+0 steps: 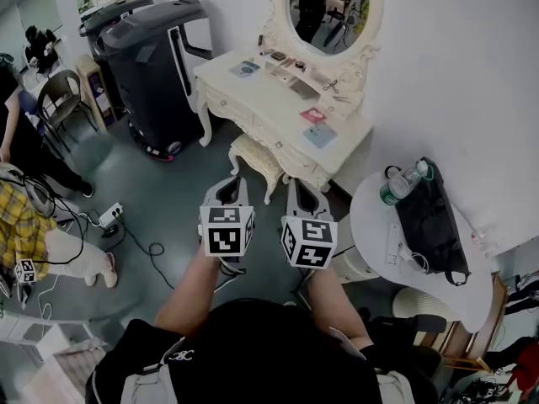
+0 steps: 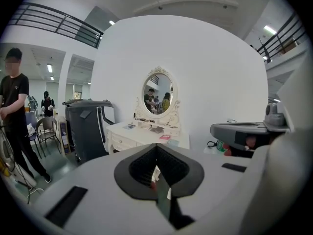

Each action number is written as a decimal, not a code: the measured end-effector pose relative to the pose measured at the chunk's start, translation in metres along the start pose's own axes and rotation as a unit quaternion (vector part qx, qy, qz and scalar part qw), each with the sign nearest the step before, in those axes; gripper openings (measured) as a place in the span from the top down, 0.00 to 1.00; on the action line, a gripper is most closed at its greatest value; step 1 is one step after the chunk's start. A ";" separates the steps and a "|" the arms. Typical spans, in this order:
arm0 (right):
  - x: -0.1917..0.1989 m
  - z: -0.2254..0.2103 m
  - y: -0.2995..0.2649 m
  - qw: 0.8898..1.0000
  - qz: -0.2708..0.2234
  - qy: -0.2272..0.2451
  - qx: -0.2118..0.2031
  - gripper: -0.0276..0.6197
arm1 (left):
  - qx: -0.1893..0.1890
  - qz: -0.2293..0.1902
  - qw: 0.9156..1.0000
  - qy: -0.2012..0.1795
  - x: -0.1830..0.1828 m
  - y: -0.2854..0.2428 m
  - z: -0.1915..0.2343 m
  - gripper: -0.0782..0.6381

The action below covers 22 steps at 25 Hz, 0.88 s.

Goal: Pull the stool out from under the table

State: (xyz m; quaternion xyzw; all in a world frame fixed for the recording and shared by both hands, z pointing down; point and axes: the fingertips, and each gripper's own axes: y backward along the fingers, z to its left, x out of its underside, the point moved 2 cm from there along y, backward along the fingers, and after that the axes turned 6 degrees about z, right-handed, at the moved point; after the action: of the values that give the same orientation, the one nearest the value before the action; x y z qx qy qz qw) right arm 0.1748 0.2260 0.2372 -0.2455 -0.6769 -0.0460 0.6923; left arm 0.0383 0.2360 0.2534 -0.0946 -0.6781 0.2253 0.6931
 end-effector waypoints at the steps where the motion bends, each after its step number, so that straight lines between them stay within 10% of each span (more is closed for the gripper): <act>1: 0.001 0.004 0.000 1.000 0.000 -0.004 0.004 0.95 | 0.003 0.003 1.000 -0.002 0.002 0.001 0.004 0.89; 22: 0.011 0.014 -0.062 1.000 0.011 -0.022 0.019 0.95 | 0.022 0.026 0.999 -0.025 0.007 -0.044 0.041 0.89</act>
State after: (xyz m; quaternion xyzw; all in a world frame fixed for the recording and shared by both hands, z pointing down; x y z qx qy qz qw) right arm 0.1380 0.1802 0.2643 -0.2410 -0.6901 -0.0198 0.6821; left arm 0.0057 0.1929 0.2818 -0.0914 -0.6874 0.2603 0.6718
